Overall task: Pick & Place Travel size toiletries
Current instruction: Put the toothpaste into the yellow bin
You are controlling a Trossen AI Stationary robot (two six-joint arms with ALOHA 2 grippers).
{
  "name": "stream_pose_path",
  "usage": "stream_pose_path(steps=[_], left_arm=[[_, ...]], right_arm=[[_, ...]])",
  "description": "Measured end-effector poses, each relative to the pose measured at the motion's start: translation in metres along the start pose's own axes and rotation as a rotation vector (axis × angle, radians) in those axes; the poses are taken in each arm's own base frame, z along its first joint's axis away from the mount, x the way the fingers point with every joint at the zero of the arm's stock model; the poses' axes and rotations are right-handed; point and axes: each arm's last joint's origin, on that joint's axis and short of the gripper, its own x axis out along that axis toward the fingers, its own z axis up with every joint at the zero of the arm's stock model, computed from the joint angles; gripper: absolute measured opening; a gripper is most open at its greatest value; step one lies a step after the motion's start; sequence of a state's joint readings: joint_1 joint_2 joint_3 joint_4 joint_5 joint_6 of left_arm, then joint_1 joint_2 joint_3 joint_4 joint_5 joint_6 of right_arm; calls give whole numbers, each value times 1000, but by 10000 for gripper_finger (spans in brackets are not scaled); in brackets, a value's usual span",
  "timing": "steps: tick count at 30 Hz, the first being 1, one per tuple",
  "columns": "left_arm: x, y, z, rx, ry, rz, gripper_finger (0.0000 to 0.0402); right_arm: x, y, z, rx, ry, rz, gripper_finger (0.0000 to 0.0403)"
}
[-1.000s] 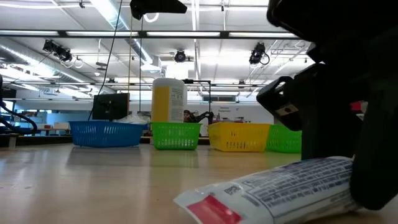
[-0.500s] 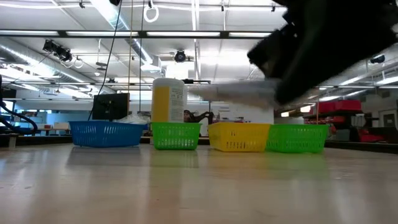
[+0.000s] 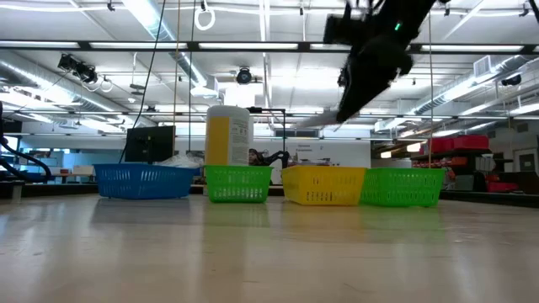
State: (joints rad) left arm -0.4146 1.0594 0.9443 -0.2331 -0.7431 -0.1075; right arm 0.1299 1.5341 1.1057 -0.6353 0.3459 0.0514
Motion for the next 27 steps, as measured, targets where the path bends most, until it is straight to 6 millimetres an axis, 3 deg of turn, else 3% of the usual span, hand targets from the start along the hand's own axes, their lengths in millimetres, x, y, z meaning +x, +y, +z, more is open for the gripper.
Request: stream_pose_path(steps=[4, 10, 19, 27], left_arm=[[0, 3, -1, 46, 0, 85, 200], [3, 11, 0, 69, 0, 237, 200], [16, 32, -6, 87, 71, 341, 200], [24, 48, -10, 72, 126, 374, 200]], right_arm=[[18, -36, -8, 50, 69, -43, 108], [37, -59, -13, -25, 94, -14, 109], [63, -55, -19, -93, 169, 73, 127], [66, -54, -12, -83, 108, 65, 178]])
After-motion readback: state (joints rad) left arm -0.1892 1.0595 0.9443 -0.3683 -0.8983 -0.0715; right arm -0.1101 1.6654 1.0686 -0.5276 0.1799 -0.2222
